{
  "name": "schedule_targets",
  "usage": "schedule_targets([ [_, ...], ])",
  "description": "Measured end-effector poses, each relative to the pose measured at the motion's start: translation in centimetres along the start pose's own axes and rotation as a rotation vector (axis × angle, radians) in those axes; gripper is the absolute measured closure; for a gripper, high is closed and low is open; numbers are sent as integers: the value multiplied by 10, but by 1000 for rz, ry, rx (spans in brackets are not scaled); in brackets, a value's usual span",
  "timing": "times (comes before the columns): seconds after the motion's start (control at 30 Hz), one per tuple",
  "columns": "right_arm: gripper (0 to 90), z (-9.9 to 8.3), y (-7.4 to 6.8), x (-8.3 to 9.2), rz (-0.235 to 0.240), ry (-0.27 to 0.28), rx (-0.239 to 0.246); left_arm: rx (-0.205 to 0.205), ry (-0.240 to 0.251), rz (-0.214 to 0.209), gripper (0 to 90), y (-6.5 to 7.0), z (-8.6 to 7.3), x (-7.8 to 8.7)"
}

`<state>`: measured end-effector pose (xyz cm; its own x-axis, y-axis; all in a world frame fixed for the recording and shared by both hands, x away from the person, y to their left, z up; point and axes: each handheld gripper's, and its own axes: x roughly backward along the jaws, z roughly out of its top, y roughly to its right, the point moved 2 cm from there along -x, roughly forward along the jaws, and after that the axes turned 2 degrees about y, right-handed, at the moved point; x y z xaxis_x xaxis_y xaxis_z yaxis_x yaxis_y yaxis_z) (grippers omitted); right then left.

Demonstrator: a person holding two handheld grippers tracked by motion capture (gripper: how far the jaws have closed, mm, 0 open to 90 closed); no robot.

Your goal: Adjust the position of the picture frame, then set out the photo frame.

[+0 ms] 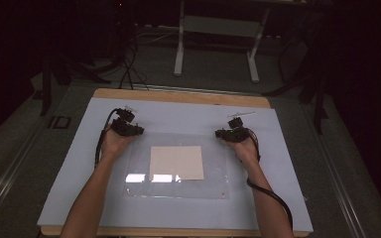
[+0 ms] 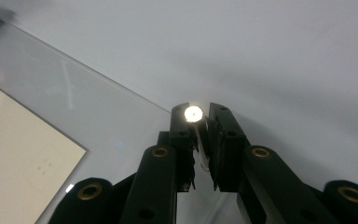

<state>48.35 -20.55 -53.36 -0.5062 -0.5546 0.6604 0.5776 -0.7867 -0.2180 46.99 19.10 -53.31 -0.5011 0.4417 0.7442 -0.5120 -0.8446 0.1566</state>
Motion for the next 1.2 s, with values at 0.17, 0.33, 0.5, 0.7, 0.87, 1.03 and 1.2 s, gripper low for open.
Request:
schedule_targets([
  [0.17,802,-2,1,0,2,18,-6,1,25,-9,813,-1,-3,0],
  [0.33,799,-3,1,0,6,30,-11,-7,53,-34,791,-3,-6,1],
  [0.5,798,-5,1,-1,6,40,-10,15,105,-47,704,-9,-12,8],
  [0.7,743,-6,0,0,-29,58,20,43,175,-59,599,-15,-21,15],
  [0.87,712,-8,-3,5,-67,88,66,52,239,-101,639,-17,-27,18],
  [1.03,761,-9,-11,13,-130,146,151,23,304,-99,673,-16,-28,25],
  [1.2,829,-8,-15,14,-142,184,154,14,329,-100,705,-12,-26,24],
])
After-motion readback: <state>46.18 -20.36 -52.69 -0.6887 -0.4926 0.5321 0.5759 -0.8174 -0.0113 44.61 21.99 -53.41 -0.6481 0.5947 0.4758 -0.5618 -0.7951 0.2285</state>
